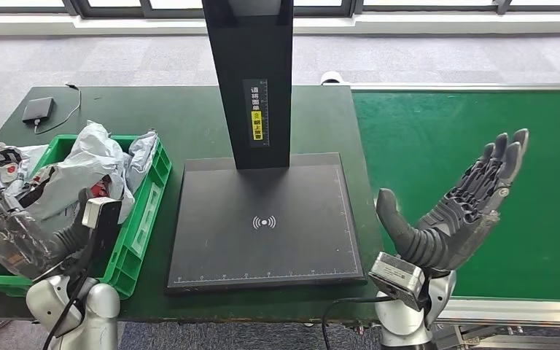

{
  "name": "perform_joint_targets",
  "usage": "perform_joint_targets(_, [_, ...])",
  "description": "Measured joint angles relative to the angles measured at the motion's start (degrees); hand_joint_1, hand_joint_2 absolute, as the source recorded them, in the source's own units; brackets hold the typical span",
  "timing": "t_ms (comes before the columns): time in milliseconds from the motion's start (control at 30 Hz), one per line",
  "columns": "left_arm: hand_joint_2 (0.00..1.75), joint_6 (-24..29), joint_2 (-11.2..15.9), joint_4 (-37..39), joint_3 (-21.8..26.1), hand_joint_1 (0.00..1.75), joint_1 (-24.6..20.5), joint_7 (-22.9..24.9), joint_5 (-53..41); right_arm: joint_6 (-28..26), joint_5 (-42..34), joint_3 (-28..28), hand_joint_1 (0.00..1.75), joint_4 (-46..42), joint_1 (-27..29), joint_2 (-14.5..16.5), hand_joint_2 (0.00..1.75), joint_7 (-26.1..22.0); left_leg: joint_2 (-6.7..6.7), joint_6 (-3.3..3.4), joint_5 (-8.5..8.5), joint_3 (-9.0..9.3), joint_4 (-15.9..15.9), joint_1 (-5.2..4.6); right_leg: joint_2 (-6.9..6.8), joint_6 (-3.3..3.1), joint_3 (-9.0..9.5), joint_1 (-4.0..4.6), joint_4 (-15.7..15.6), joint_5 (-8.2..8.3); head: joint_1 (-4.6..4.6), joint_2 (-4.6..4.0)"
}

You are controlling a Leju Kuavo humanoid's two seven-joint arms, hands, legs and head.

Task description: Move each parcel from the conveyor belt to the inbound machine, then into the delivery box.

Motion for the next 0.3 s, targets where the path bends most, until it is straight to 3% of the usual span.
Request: perform_joint_targets(300, [1.75,1.3,-0.3,-11.0,-1.2,0.00,1.7,-8.1,8.1,0.0,0.3,-1.1,0.00,-0.8,0.3,0.0,1.75,0.0,-0.04,0.00,-0.01,-0.01,0.0,0.00,-0.01,0.00,0.00,0.00,0.0,-0.02,0.01,-0.01])
